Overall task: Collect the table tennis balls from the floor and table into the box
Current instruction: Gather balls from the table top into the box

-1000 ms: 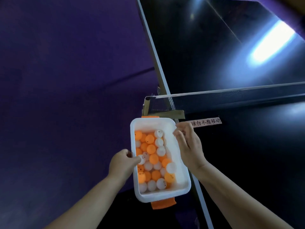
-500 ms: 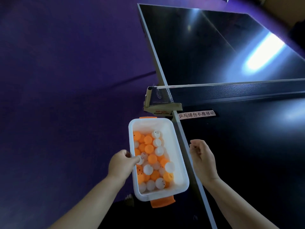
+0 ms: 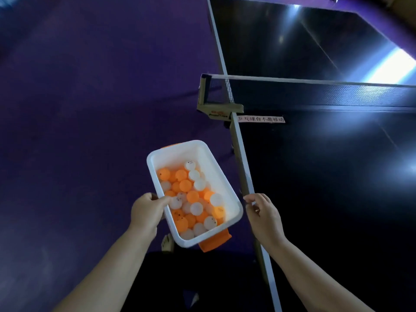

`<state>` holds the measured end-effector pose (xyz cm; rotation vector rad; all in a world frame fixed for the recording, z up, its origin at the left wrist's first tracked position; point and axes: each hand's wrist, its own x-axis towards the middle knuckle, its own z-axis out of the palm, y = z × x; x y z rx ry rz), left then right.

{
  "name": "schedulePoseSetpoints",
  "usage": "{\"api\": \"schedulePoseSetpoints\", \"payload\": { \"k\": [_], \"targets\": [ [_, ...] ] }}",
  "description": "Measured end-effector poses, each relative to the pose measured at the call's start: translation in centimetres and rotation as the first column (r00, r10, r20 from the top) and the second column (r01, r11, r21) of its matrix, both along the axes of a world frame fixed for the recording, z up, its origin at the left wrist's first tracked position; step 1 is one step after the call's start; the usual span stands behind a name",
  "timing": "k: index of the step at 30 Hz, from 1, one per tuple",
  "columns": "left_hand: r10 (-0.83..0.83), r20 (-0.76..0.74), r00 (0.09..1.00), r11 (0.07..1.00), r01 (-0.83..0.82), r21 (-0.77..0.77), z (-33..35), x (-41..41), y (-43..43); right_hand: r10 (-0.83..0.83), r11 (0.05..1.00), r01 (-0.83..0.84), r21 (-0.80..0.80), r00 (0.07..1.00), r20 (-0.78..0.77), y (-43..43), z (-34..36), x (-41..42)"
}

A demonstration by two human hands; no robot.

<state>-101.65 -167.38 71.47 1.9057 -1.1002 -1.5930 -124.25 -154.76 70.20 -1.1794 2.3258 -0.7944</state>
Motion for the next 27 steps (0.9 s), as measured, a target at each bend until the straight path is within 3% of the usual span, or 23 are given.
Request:
{"api": "schedulePoseSetpoints", "payload": {
  "k": [10, 19, 24, 27],
  "targets": [
    [0.026, 0.042, 0.999, 1.000, -0.025, -0.010, 1.1, 7.9, 9.0, -0.015, 1.000, 0.018, -0.018, 0.987, 0.161, 7.8, 1.3, 6.3],
    [-0.116, 0.039, 0.992, 0.992, 0.118, -0.038, -0.2, 18.0, 14.6, -0.080, 0.996, 0.071, 0.056, 0.979, 0.189, 13.9, -0.4, 17.1],
    [-0.218, 0.082, 0.973, 0.975, 0.221, -0.029, -2.9, 25.2, 17.7, -0.148, 0.988, 0.120, 0.102, 0.927, 0.344, 18.5, -3.4, 25.1],
    [-0.253, 0.128, 0.959, 0.967, 0.254, 0.005, -4.5, 28.1, 20.2, -0.166, 0.975, 0.102, 0.196, 0.923, 0.346, 21.8, -5.1, 28.3]
  ]
}}
